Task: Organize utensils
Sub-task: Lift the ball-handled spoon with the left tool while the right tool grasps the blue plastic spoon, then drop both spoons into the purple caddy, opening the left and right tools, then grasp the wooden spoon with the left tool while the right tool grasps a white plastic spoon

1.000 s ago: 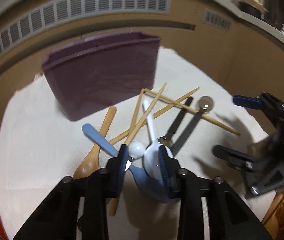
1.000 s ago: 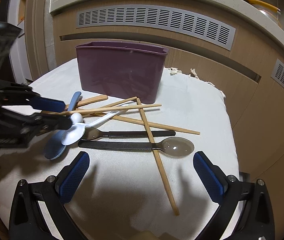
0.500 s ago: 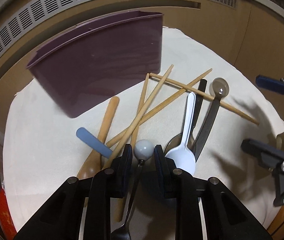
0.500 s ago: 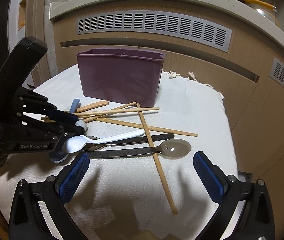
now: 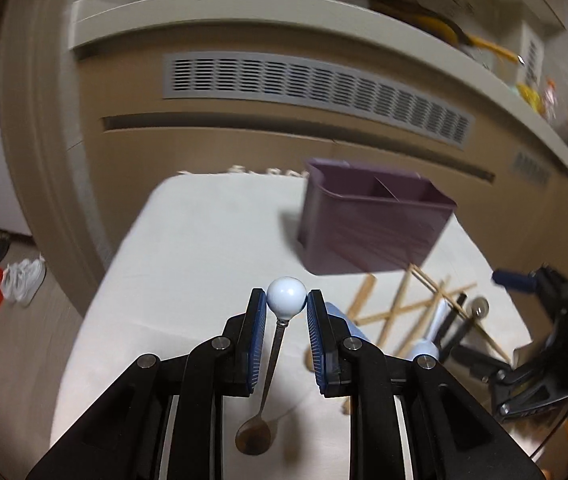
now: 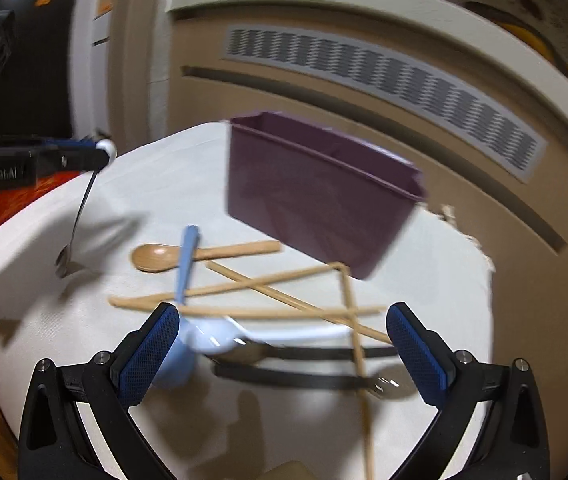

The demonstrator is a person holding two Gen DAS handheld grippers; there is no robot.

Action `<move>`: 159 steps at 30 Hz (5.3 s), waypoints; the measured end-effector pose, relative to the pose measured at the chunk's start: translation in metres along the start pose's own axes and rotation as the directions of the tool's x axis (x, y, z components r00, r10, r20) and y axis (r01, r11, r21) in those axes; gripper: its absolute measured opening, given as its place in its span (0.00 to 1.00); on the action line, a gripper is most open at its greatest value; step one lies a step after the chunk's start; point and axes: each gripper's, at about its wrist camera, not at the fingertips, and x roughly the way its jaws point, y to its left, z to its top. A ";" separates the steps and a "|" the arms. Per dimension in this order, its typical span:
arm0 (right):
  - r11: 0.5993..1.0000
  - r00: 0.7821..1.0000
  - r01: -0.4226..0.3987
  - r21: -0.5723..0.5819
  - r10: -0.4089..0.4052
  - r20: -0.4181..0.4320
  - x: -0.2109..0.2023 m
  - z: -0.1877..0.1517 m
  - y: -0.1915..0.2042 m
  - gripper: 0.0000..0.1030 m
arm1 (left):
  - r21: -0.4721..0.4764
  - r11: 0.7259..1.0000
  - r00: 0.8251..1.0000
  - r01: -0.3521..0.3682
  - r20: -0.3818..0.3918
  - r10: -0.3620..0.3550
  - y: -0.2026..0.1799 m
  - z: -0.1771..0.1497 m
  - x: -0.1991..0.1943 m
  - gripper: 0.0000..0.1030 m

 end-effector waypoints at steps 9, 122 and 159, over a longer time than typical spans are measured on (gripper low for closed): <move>0.973 0.964 -0.229 0.015 0.228 -0.138 0.050 0.028 0.041 0.37 | -0.048 0.998 0.999 0.036 0.029 -0.034 0.027 -0.009 0.003 0.21; 0.984 0.988 0.125 0.124 -0.113 -0.103 0.009 -0.020 -0.038 0.97 | 0.131 0.989 0.997 0.068 -0.053 -0.061 -0.025 0.016 0.051 0.84; 0.948 0.989 -0.008 0.319 0.055 -0.139 0.010 -0.043 -0.044 0.10 | 0.393 0.904 0.922 0.171 -0.387 -0.006 -0.098 0.019 0.157 0.29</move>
